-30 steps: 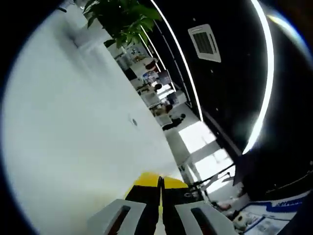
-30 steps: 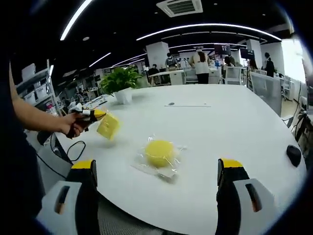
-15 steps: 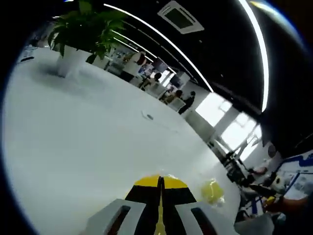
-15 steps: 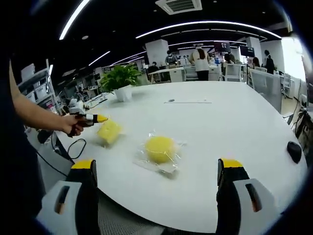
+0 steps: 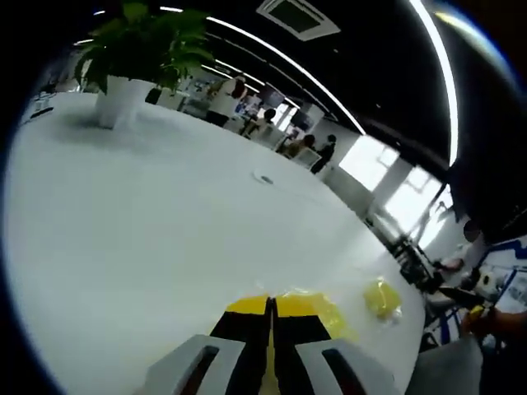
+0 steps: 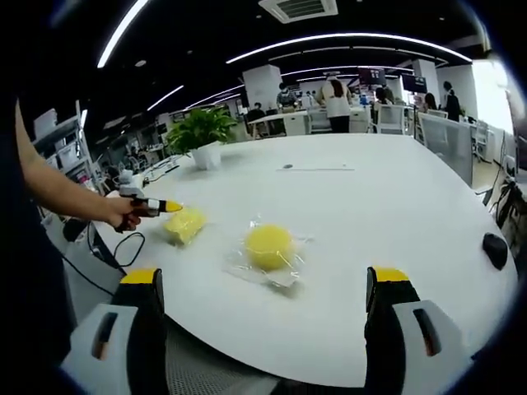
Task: Compare the silicone blocks by pressing each to a similar depth, holding the contact briefly, and releasing to observe deformation and rebound differences across the visible hardness samples.
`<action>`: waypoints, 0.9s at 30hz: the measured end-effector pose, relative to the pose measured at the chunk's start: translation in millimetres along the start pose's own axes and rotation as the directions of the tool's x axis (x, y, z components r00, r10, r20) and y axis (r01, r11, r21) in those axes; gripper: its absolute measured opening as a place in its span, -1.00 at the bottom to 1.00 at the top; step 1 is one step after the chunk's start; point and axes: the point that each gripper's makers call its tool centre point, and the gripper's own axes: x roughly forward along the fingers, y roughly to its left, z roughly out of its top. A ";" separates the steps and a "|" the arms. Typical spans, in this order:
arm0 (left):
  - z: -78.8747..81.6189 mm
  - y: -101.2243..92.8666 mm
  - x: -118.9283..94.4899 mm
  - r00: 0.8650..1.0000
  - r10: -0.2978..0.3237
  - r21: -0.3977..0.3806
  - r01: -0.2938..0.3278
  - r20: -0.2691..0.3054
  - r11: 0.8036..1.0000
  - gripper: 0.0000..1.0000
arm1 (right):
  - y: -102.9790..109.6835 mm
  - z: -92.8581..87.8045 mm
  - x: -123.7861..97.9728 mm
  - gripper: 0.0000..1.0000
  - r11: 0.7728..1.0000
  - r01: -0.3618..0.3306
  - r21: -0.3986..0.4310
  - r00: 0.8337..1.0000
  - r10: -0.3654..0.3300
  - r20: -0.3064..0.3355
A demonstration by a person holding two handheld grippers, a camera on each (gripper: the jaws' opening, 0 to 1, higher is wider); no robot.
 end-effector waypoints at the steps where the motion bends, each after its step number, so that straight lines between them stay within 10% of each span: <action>1: -3.0 8.9 4.7 0.999 0.012 0.017 -0.011 -0.036 1.000 -1.00 | 0.3 1.1 -0.1 0.92 1.000 -0.001 -0.002 1.000 0.001 0.001; 10: -0.2 18.0 5.3 0.997 0.030 0.098 -0.023 -0.071 0.995 -0.90 | 1.4 5.1 0.2 0.92 1.000 -0.002 -0.014 1.000 0.002 -0.005; 12: 10.0 25.3 0.7 0.997 0.071 0.216 -0.072 0.012 0.974 -0.51 | -0.5 2.7 3.0 0.93 1.000 0.001 -0.012 1.000 -0.002 -0.017; 16: 22.2 30.8 -7.2 0.991 0.104 0.181 -0.118 0.083 0.976 0.60 | -3.8 6.3 7.6 0.92 1.000 0.004 -0.016 1.000 -0.004 -0.006; 22: 42.6 8.7 -33.5 0.990 0.034 0.198 -0.061 0.138 0.978 0.96 | -16.4 14.1 9.8 0.93 1.000 0.023 -0.005 1.000 -0.023 0.005; 27: 41.3 -7.3 -63.1 0.992 0.036 0.339 -0.076 0.123 0.938 0.95 | -24.5 24.1 8.6 0.93 0.999 0.030 -0.017 0.999 -0.030 0.023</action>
